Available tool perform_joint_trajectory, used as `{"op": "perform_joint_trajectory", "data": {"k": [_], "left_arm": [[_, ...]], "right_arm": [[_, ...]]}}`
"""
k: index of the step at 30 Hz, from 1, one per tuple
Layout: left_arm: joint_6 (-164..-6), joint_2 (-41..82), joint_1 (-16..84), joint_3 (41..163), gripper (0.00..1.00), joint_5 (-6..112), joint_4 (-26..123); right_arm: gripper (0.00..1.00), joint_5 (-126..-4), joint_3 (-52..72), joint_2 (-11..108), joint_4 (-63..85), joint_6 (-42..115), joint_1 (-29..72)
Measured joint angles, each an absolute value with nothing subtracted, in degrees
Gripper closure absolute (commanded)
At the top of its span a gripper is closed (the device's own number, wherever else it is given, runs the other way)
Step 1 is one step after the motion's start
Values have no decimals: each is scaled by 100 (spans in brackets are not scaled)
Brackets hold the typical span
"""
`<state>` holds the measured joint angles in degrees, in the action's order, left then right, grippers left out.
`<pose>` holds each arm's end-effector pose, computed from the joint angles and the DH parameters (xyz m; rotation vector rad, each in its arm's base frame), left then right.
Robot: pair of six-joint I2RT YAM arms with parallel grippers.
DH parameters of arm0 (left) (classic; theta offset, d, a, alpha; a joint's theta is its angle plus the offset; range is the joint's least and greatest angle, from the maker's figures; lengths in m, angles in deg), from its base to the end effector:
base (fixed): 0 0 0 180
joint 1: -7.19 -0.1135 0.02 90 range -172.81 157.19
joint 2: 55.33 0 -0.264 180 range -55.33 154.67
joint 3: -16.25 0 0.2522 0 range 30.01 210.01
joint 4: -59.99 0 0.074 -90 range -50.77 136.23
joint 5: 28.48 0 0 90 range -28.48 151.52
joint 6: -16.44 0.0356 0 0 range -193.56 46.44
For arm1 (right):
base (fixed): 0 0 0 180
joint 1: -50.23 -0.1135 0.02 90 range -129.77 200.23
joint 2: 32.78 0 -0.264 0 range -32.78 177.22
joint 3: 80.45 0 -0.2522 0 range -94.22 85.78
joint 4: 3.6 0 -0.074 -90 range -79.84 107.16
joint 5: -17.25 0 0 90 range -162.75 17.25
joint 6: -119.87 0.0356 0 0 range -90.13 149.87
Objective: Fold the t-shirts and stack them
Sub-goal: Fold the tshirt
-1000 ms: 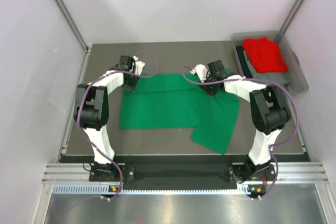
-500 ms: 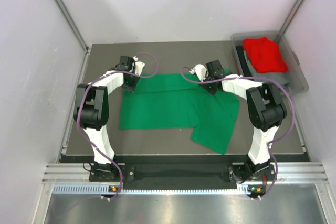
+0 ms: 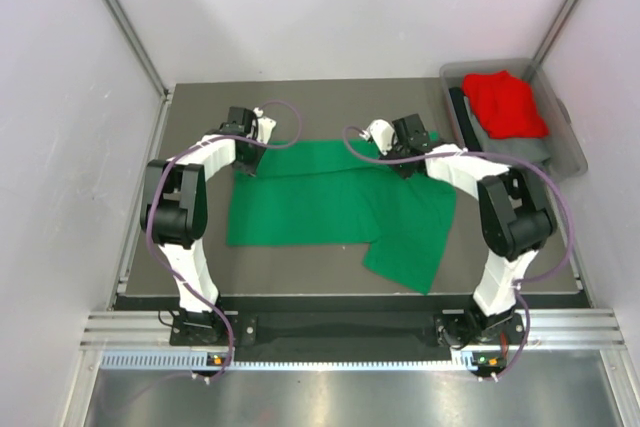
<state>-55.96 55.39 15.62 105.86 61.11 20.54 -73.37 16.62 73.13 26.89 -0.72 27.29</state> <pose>0.3982 -0.0593 0.1741 0.5944 2.5604 0.0458 0.3591 0.1516 0.1809 -1.1242 2.2389 -0.0687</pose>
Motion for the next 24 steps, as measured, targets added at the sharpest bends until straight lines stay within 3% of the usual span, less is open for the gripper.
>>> {"op": "perform_joint_trajectory", "data": {"k": [7, 16, 24], "left_arm": [[-5594, 5462, 1562, 10543, 77, 6111, 2052], [-5587, 5281, 1562, 10505, 77, 6243, 2056], [-5585, 5281, 1562, 10475, 77, 6264, 2056]], "right_arm": [[97, -7370, 1756, 6548, 2809, -52, 2401], [97, -7444, 2044, 6390, 3120, 66, 1988], [79, -7510, 2055, 6299, 3312, 238, 1721]]}}
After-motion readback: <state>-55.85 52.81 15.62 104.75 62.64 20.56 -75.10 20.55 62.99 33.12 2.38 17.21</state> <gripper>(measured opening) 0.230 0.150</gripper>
